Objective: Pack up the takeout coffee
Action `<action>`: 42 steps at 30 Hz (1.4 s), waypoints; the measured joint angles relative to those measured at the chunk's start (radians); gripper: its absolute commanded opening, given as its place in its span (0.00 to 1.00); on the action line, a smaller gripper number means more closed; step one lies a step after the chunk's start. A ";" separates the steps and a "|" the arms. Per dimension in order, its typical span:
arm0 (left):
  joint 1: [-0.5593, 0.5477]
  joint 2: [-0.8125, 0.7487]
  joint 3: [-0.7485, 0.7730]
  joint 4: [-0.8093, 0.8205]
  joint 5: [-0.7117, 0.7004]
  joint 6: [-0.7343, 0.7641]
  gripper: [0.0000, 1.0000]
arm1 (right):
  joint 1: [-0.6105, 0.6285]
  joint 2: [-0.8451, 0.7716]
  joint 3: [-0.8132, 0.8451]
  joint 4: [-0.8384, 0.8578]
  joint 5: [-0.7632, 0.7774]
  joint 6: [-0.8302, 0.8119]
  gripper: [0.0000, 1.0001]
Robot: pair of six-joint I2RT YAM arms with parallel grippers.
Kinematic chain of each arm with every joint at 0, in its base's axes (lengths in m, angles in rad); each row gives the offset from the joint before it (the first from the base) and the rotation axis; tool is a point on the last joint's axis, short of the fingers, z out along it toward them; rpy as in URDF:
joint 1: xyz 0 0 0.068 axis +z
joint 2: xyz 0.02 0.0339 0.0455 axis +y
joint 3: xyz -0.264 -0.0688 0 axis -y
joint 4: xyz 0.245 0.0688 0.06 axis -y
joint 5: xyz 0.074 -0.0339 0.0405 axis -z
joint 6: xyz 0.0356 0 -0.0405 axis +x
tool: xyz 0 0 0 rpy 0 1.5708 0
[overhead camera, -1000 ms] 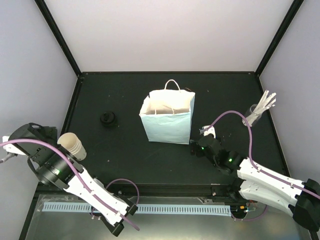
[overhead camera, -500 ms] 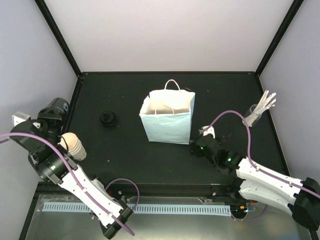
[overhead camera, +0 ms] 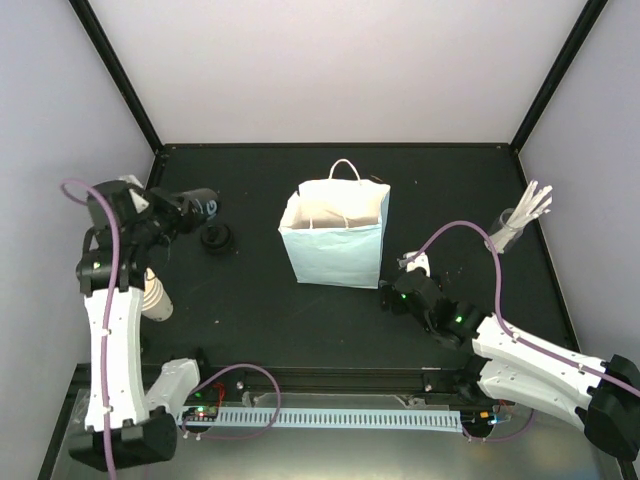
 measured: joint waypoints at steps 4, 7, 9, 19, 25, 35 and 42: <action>-0.113 0.067 0.000 -0.106 -0.110 0.012 0.02 | 0.000 -0.001 0.000 0.000 0.000 0.000 1.00; -0.179 0.060 0.000 -0.175 -0.171 0.044 0.02 | 0.000 -0.006 0.000 0.001 -0.003 -0.003 1.00; -0.213 0.047 0.000 -0.216 -0.191 0.079 0.02 | 0.000 -0.022 0.000 0.004 -0.011 -0.008 1.00; -0.360 -0.057 -0.189 -0.290 -0.101 0.271 0.02 | 0.000 -0.206 0.002 0.034 -0.192 -0.077 0.92; -0.416 -0.148 -0.328 -0.286 0.048 0.359 0.02 | 0.000 -0.380 -0.064 0.201 -0.378 -0.153 0.88; -0.516 -0.181 -0.421 -0.232 0.220 0.414 0.02 | 0.090 -0.259 -0.210 0.537 -0.679 -0.389 1.00; -0.568 -0.183 -0.451 -0.159 0.327 0.395 0.01 | 0.368 0.062 -0.077 0.637 -0.532 -0.663 1.00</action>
